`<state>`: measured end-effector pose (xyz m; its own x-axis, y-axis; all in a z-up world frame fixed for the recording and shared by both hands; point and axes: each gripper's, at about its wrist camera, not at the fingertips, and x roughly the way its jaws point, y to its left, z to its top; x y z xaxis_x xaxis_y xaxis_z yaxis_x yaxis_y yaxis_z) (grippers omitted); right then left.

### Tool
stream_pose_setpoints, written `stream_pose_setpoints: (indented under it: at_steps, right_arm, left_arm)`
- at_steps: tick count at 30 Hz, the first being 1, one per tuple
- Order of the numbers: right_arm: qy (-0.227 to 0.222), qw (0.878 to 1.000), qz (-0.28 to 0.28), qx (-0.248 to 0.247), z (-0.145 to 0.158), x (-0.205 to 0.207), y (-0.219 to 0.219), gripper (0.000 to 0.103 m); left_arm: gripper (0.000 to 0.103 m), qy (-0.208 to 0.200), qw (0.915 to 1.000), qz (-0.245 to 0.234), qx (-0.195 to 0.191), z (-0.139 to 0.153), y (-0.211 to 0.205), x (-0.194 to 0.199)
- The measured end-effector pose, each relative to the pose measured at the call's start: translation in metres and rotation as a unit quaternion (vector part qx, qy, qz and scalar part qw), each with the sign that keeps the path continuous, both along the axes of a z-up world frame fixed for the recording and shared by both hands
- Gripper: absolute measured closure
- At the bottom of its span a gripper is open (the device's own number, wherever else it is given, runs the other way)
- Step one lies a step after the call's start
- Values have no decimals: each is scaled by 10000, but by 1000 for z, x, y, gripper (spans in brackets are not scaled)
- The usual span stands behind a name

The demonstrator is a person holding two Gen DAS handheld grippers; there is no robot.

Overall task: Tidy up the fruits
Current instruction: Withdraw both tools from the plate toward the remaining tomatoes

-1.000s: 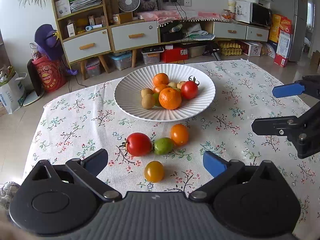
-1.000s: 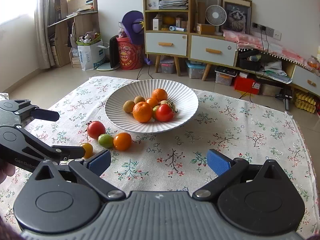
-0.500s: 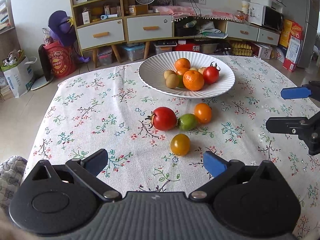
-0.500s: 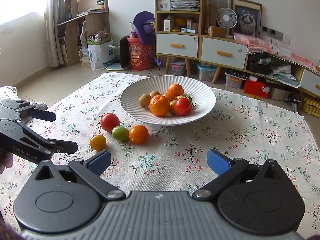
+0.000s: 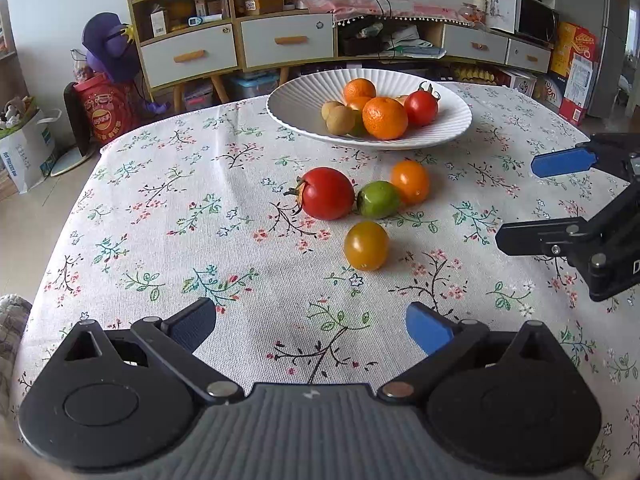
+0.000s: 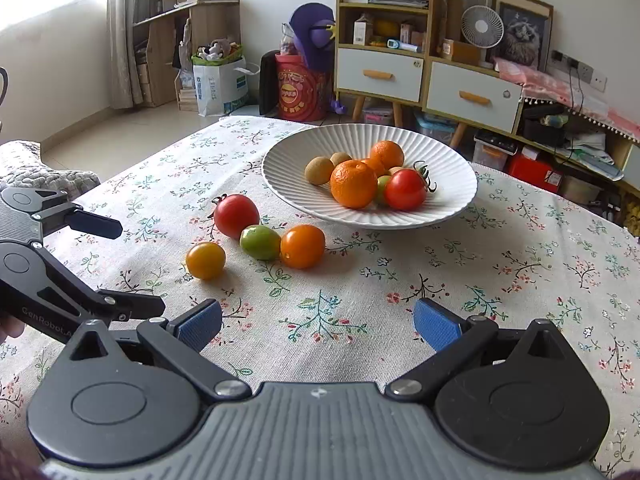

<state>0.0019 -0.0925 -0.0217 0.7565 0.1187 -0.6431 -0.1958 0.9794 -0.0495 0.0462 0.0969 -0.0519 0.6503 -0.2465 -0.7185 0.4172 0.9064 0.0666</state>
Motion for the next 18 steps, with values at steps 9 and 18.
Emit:
stream_pose_setpoints:
  at_steps: [9, 18]
  right_arm:
    - [91, 9999, -137, -26, -11, 21, -7, 1]
    - [97, 9996, -22, -256, -29, 42, -6, 2]
  left_arm:
    - [4, -7, 9999, -35, -102, -6, -6, 3]
    - [11, 148, 9995, -85, -280, -4, -23, 10]
